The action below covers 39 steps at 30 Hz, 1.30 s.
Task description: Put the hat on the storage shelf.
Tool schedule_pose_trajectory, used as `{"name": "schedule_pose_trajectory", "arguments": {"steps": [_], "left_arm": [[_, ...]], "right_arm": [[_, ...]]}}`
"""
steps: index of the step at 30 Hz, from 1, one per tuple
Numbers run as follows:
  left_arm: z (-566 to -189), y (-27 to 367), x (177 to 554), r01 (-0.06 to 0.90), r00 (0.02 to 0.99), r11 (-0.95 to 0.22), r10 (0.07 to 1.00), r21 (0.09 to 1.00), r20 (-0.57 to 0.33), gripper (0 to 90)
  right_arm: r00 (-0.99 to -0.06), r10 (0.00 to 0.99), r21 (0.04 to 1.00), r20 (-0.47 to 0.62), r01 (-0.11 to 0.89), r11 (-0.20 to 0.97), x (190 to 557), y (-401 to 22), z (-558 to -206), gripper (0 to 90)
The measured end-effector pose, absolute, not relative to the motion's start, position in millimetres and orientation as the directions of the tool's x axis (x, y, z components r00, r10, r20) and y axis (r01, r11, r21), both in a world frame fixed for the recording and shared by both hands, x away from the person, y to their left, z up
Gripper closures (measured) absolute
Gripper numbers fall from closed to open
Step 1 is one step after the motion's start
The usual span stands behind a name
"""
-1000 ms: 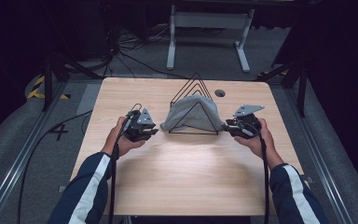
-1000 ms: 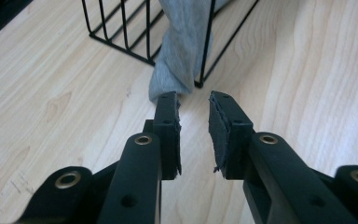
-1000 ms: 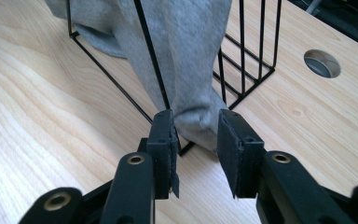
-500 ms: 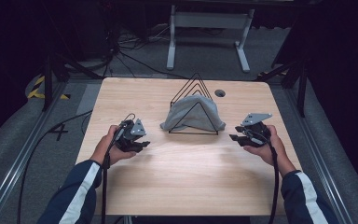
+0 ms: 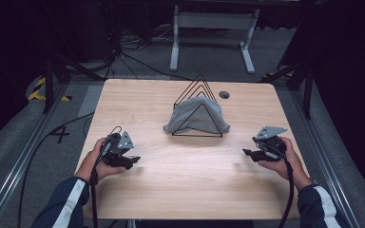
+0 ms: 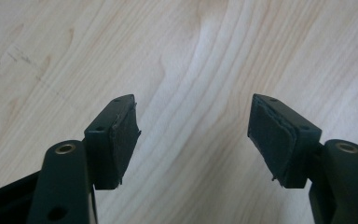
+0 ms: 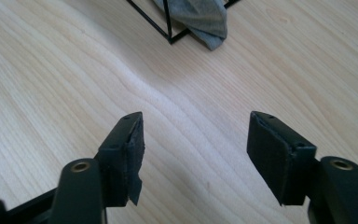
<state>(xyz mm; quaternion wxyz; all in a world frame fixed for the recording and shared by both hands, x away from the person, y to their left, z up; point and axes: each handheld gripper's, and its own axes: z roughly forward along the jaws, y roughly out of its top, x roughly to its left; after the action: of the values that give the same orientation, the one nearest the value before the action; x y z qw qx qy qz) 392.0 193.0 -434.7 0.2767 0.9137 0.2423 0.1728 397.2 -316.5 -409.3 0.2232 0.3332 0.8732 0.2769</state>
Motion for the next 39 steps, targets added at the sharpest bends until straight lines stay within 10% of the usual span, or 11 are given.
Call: {"name": "schedule_pose_trajectory", "arguments": {"steps": [39], "left_arm": [[-483.3,266.2,323.8,0.492,0.721,-0.496,0.693,0.716,-0.015,16.4]], "right_arm": [[-0.596,0.802,0.745,-0.033,0.52,0.417,317.6,-382.2,-468.0,22.6]]}}
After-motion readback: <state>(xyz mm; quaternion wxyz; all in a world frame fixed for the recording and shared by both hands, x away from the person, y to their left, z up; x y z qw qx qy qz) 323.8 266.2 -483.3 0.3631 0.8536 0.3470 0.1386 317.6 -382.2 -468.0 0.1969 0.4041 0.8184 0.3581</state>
